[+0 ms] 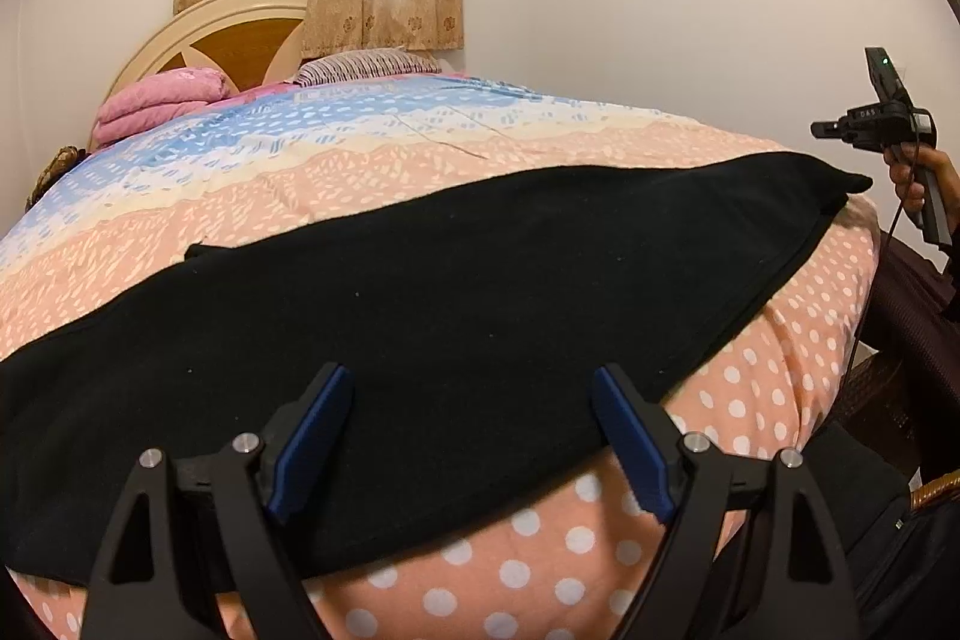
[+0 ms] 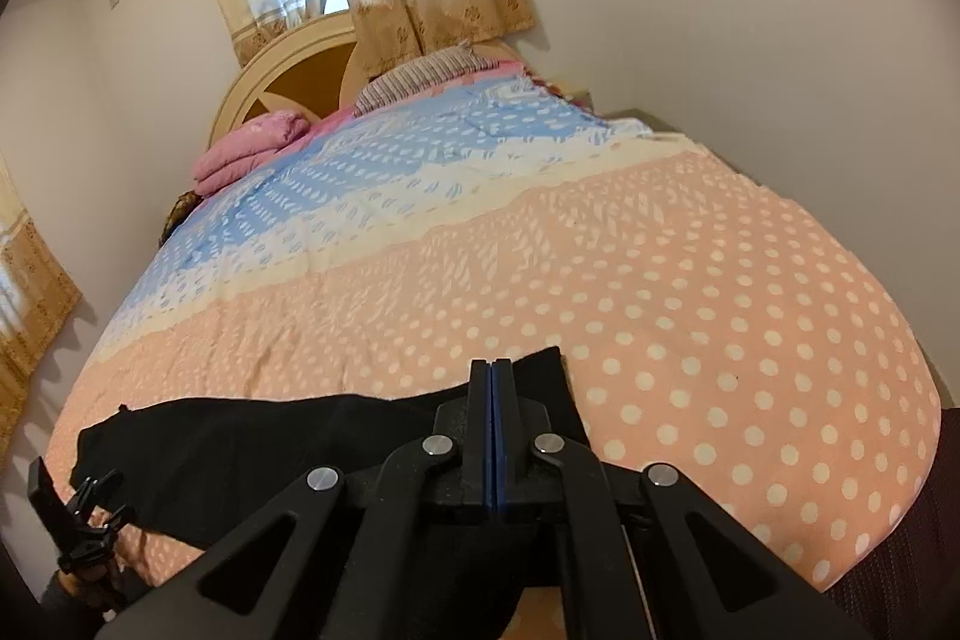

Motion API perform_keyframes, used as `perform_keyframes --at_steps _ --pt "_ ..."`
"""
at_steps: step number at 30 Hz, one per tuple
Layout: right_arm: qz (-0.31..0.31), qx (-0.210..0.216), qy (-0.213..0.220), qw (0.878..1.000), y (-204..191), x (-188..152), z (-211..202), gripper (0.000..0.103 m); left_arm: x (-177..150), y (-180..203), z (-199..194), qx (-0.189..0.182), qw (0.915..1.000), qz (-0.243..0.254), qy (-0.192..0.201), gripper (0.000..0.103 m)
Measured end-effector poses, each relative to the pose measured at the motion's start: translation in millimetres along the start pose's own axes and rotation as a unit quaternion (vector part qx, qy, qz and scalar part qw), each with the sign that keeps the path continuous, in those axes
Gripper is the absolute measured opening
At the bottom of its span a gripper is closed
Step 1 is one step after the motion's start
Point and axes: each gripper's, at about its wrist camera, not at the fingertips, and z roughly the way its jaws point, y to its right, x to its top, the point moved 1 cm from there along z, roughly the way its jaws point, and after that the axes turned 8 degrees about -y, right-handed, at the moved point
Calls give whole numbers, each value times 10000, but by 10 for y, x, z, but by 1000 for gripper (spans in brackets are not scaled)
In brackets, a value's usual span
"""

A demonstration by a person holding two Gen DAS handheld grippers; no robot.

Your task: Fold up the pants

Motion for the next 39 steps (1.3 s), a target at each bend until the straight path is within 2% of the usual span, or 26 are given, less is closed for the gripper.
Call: perform_keyframes --at_steps 1,2,3,4,9,11,12,14,16,22,23,24,26,28,34,37,39 --pt "52 3 -51 10000 25 -19 10 8 0 -9 7 -10 10000 -25 3 85" --pt "54 15 -87 9999 46 -53 15 20 -7 -13 8 -22 10000 -49 1 85" --pt "22 38 -106 9999 51 -90 14 50 -7 -19 15 -24 10000 -58 -4 85" --pt "12 56 -85 9999 62 -134 7 58 -12 -17 17 -12 10000 -54 -6 85" --pt "-134 -211 -135 9996 72 -226 58 57 23 -43 -44 152 9998 -65 135 87" --pt "-240 -254 -175 9992 55 -243 99 48 42 -66 -91 310 9991 -109 276 100" --pt "-301 -270 -187 9990 45 -256 120 47 49 -84 -109 448 9982 -158 355 102" --pt "-437 -329 -190 9983 11 -274 155 46 55 -125 -107 493 9978 -231 382 103" --pt "-573 -459 -250 9970 -13 -301 212 39 49 -162 -67 496 9980 -269 297 103" --pt "-696 -618 -301 9952 -9 -333 286 37 17 -179 18 491 9983 -281 166 103" --pt "-693 -627 -308 9951 -5 -325 290 35 16 -182 31 483 9983 -298 156 103" --pt "-707 -643 -322 9949 -18 -322 295 26 3 -190 22 470 9983 -315 151 103" --pt "-734 -638 -349 9947 -18 -307 303 15 -4 -199 25 462 9982 -352 129 103" --pt "-798 -662 -280 9942 -49 -298 270 9 -11 -205 28 451 9982 -380 111 103" --pt "-960 -951 411 9900 -165 -103 10 8 -19 -210 35 450 9982 -397 83 103" --pt "-1051 -1161 399 9869 -176 -12 102 8 -22 -206 33 434 9982 -396 83 103" --pt "-1071 -1212 122 9868 -128 10 295 8 -27 -194 34 425 9983 -378 81 103"
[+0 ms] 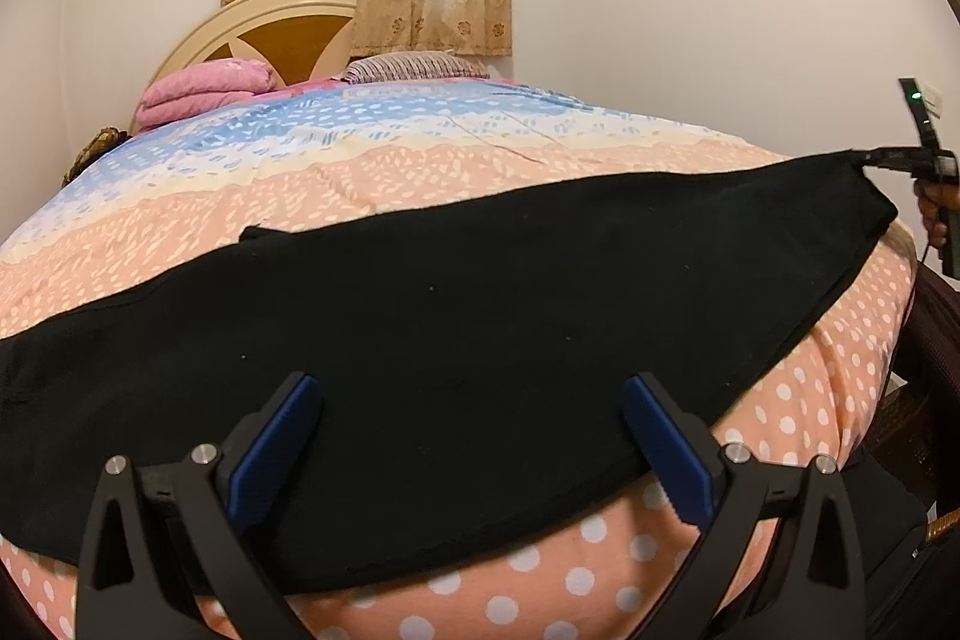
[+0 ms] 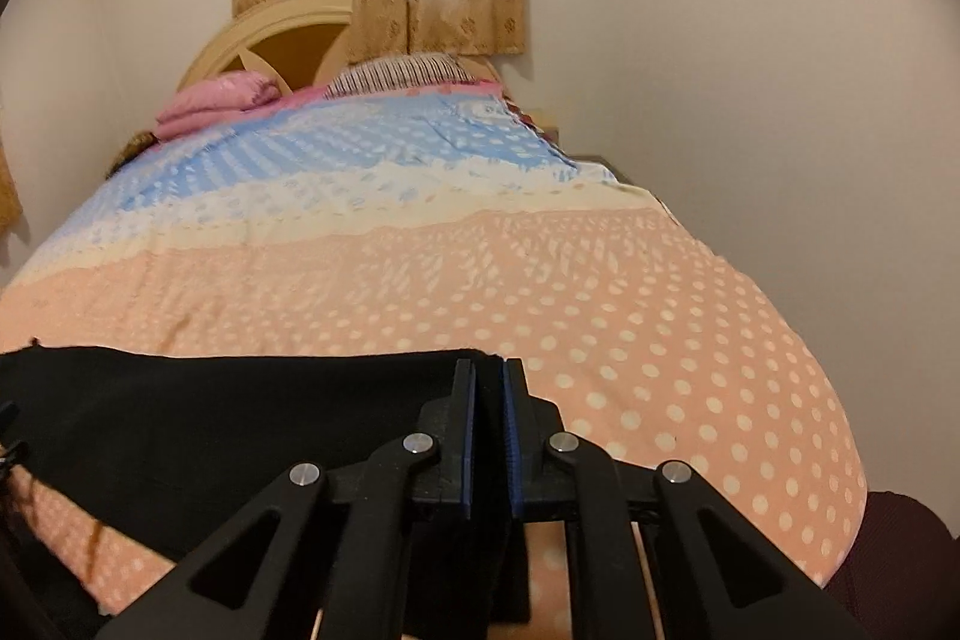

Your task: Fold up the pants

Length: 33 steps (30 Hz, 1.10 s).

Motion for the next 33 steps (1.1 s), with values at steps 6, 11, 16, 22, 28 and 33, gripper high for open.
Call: perform_keyframes --at_steps 6,11,16,22,28,33 --pt "276 -189 -51 9994 98 -170 35 44 -38 37 -33 -29 9999 103 27 103" --pt "292 -26 184 9994 91 -397 -407 44 -17 186 -136 -53 9989 440 172 103" --pt "647 732 79 9952 103 -661 -664 44 89 477 -155 -316 9950 921 202 103" --pt "1077 1326 -328 9848 33 -805 -440 43 172 698 -59 -531 9912 1214 48 103" --pt "2131 2084 -478 9534 226 -877 -198 42 104 680 54 -637 9915 1114 -193 103" --pt "2243 1877 -308 9558 263 -853 -186 5 54 698 85 -667 9916 1084 -235 103"
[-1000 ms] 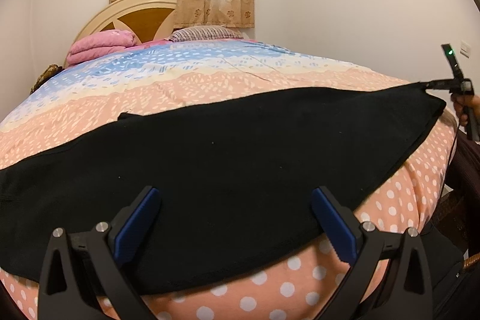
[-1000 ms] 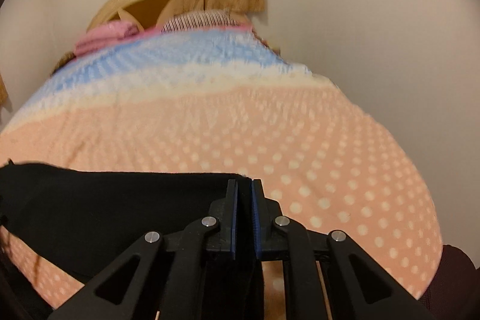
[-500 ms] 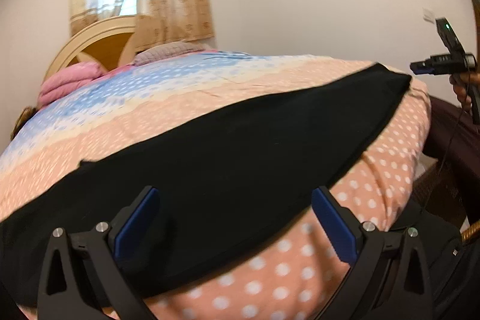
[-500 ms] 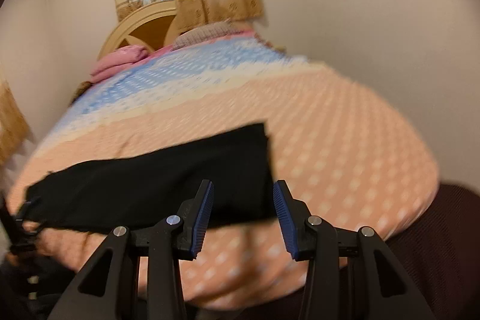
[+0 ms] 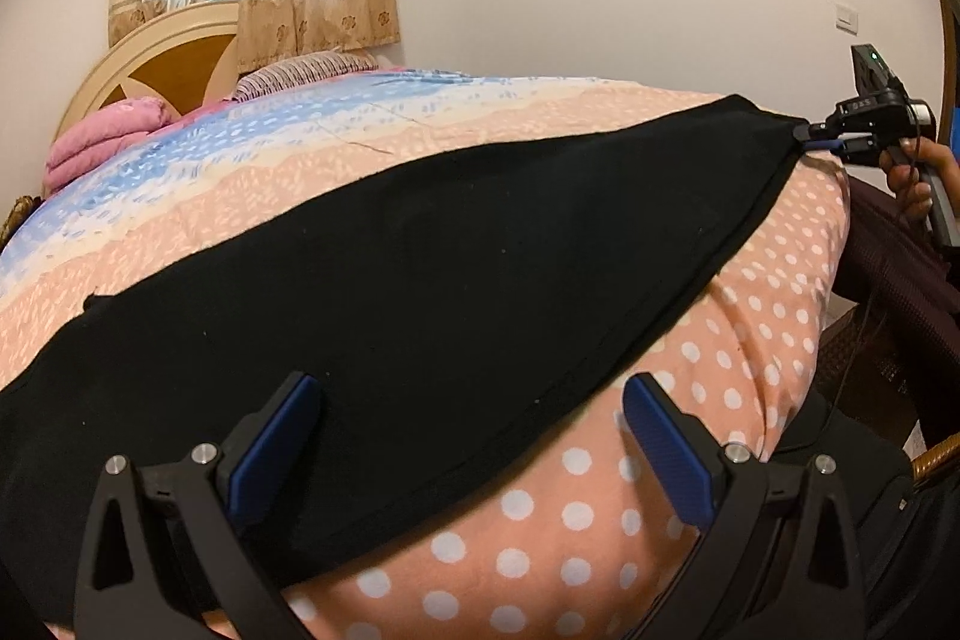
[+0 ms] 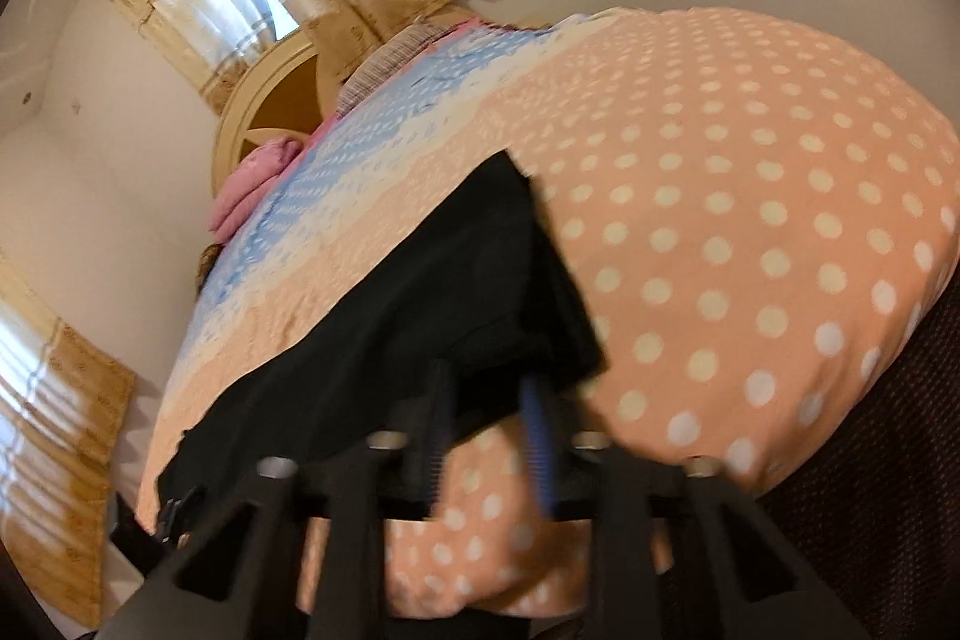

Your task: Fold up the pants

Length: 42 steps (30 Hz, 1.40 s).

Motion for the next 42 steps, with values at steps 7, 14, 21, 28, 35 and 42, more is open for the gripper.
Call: perform_keyframes --at_steps 7,14,21,28,35,42 --pt "-589 -117 587 9965 -264 28 -352 3 -12 -25 -26 -10 10000 -54 -2 103" --pt "-455 -353 220 9981 63 -66 -164 4 -8 -5 -10 3 10000 7 -24 103" --pt "-628 -1149 891 9874 -22 -52 -446 47 -17 -70 -99 -90 9999 -134 25 103" --pt "-1323 -908 1218 9795 -448 -40 -524 47 -17 -290 -242 100 9987 -441 239 103" --pt "-1282 -865 33 9880 -393 11 168 47 -125 -463 -148 310 9975 -641 -11 103" --pt "-1503 -798 520 9840 -466 251 11 47 -222 -506 -176 349 9978 -567 -50 103"
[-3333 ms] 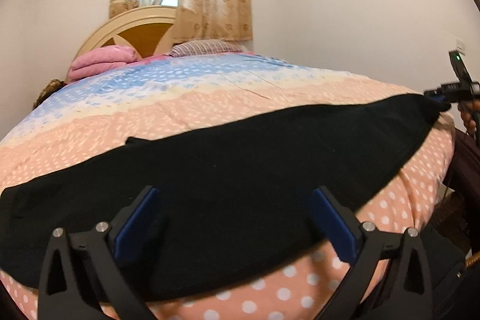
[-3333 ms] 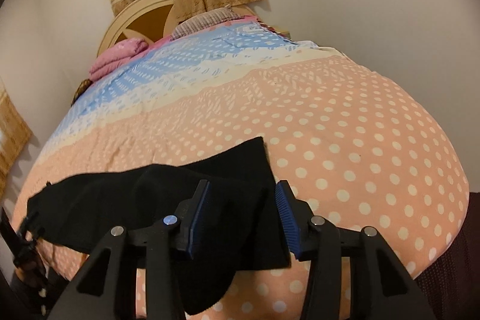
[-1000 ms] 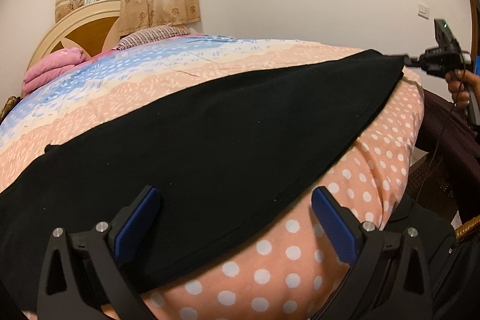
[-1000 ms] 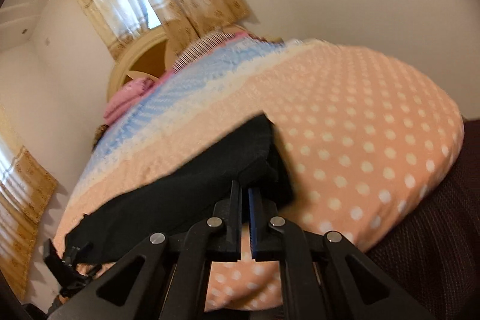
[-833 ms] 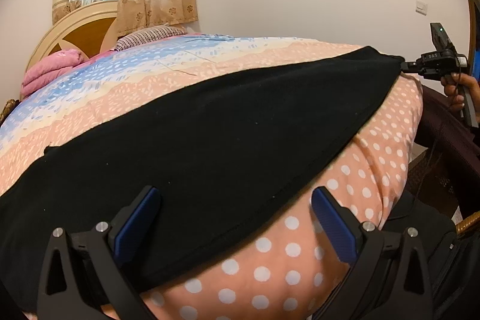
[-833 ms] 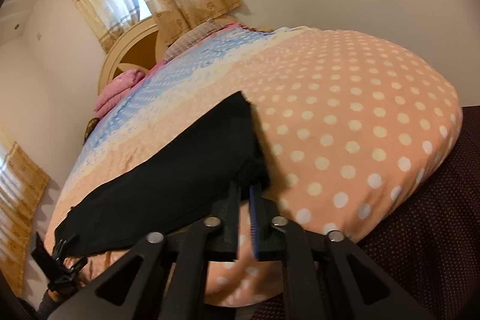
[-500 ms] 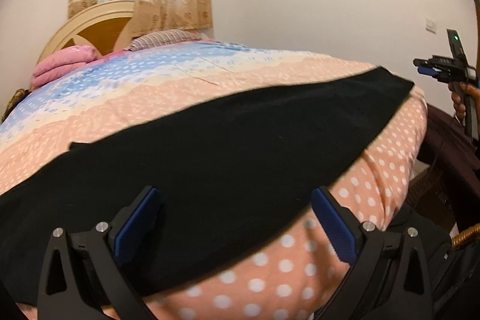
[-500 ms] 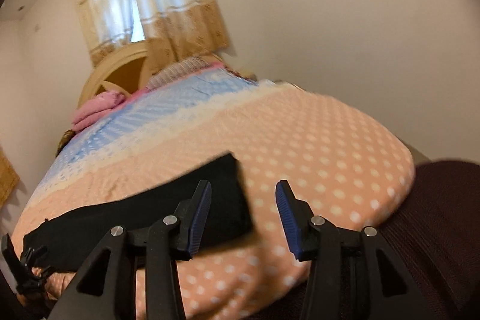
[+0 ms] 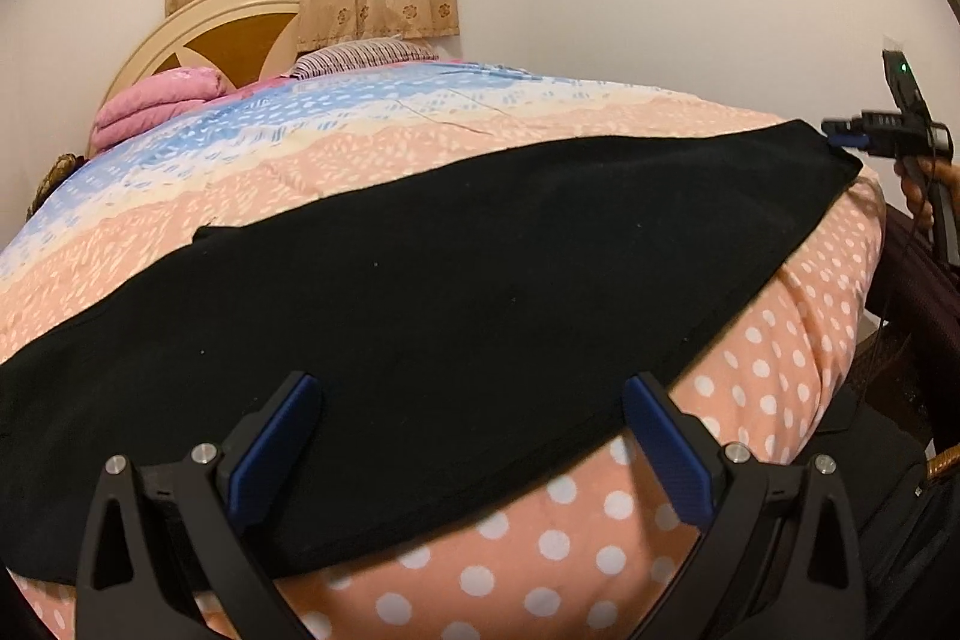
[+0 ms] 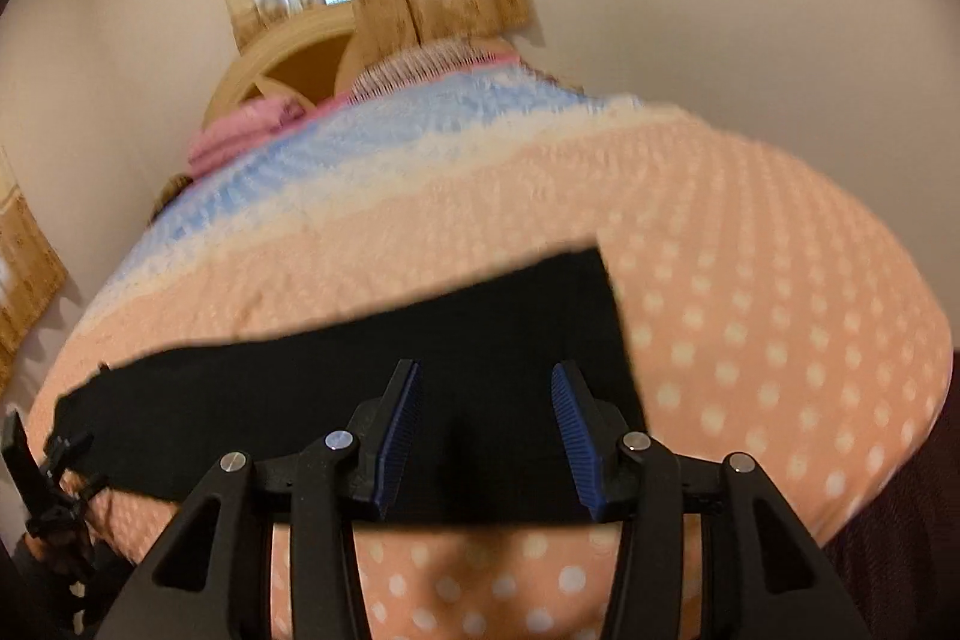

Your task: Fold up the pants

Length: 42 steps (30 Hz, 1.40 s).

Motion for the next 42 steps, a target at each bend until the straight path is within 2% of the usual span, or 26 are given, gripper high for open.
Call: perform_keyframes --at_steps 3,6,8,9,12,15,19,23,25,27,29,30,31,35,37,39,42 --pt "150 -280 159 9994 69 192 0 47 10 -17 -8 1 10000 -61 3 103" --pt "454 -387 -188 9980 230 372 205 47 6 -14 -16 11 10000 -59 3 103" --pt "509 -286 -397 9975 286 422 317 39 -4 -10 -25 5 10000 -64 6 103" --pt "521 -272 -476 9971 309 442 371 31 -3 -7 -24 7 10000 -67 9 103" --pt "480 -139 -563 9972 305 460 438 13 -10 -1 -25 9 10000 -68 25 103" --pt "393 -199 -432 9981 258 456 411 5 -14 -10 -15 24 10000 -64 44 103" --pt "396 -218 -167 9988 227 528 350 3 -27 -28 -25 18 10000 -75 52 103" --pt "366 -482 -290 9977 283 560 491 3 -42 -43 -32 34 9999 -81 67 103" --pt "421 -426 -547 9967 355 518 598 3 -56 -53 -46 26 9999 -91 81 103" --pt "413 -498 -403 9971 384 488 553 5 -77 -58 -71 15 9999 -88 90 103" --pt "421 -744 -315 9958 384 455 460 26 -90 -67 -94 12 9999 -96 105 103" --pt "427 -725 -223 9962 369 421 385 48 -95 -78 -107 13 9999 -111 108 103" --pt "412 -656 -129 9969 343 389 311 53 -98 -89 -125 17 9999 -124 119 103" --pt "-243 -455 23 9987 -35 194 46 53 -110 -160 -222 116 9995 -202 208 103" --pt "-642 -170 -84 9978 -265 74 7 53 -112 -221 -260 256 9990 -259 250 103" --pt "-1016 113 -396 9940 -482 -71 70 53 -116 -302 -284 462 9980 -353 261 103" --pt "-1288 -46 -1035 9862 -650 -258 319 53 -157 -420 -244 616 9968 -506 98 103"
